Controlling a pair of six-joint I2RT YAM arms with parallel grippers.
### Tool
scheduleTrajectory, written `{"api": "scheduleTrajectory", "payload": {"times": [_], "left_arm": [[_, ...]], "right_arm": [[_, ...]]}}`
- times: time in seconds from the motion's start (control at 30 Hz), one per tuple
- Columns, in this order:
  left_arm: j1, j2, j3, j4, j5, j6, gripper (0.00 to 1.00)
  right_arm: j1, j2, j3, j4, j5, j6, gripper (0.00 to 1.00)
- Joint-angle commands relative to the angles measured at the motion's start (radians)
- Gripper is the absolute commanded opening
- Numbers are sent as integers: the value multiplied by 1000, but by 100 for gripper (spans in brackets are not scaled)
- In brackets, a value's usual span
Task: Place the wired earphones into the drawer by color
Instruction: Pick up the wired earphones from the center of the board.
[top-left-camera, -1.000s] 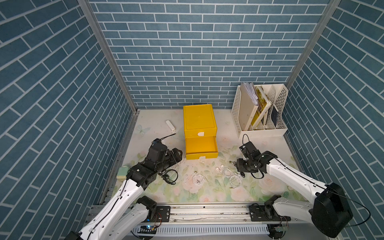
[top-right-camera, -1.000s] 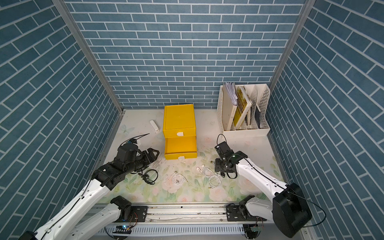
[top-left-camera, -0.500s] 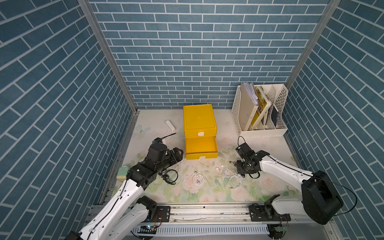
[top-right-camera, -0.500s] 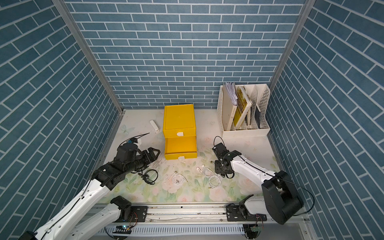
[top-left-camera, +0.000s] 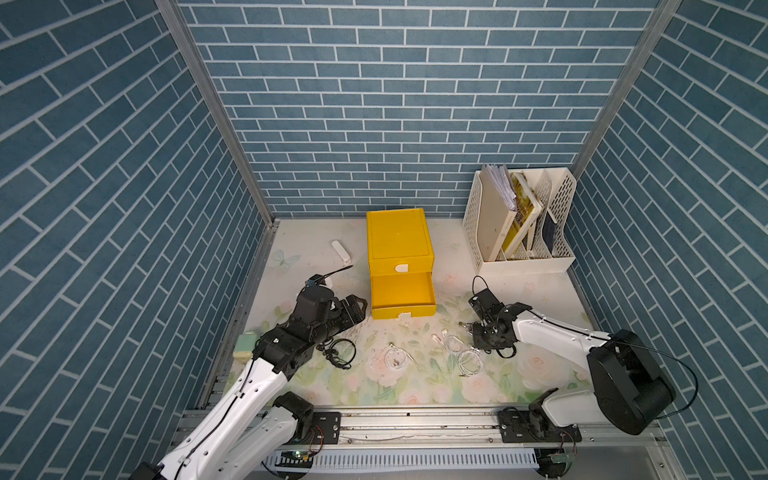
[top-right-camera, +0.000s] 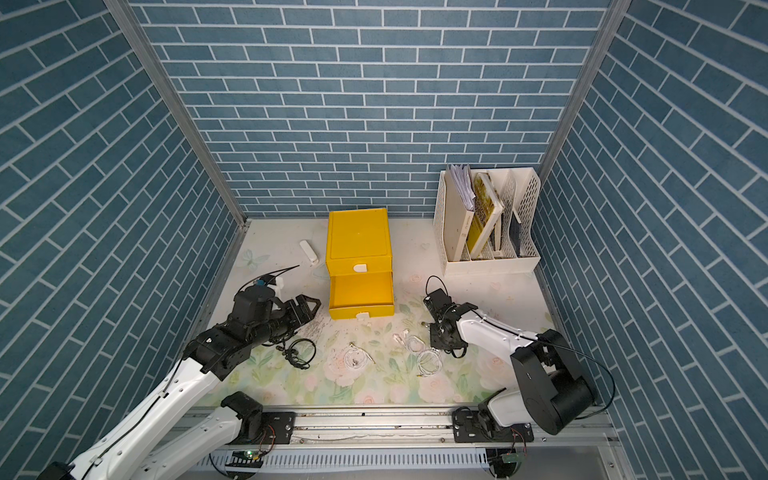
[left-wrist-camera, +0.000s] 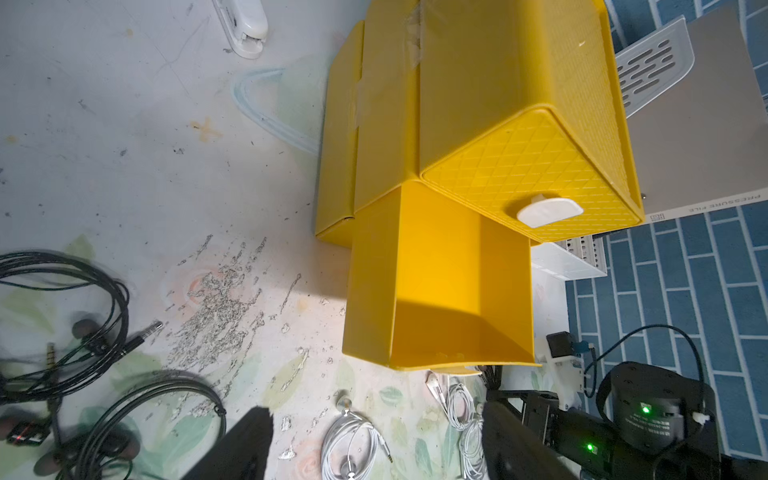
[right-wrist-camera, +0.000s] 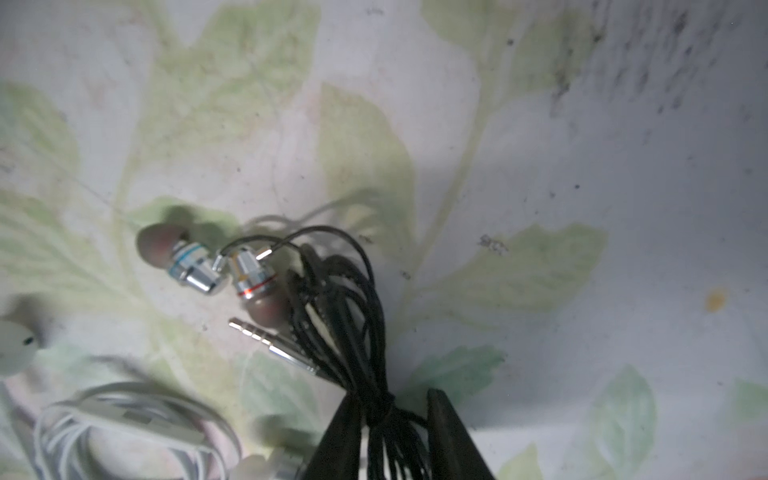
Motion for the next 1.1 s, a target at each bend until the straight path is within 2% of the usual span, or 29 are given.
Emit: {"api": "scheduleTrajectory", "payload": {"times": [0.0, 0.27, 0.5, 0.83, 1.07], "left_arm": [[-4, 5, 21, 3, -2, 23, 84], [-4, 12, 21, 5, -4, 37, 82], [-3, 8, 25, 1, -7, 43, 82], [-4, 5, 22, 4, -6, 49, 82], [-4, -1, 24, 1, -7, 53, 82]], "right_arm": [[-7, 1, -11, 10, 22, -10, 23], [-6, -22, -9, 3, 18, -30, 10], [-7, -122, 60, -78, 34, -32, 1], [-6, -223, 247, -250, 76, -73, 0], [-6, -231, 429, -339, 65, -103, 0]]}}
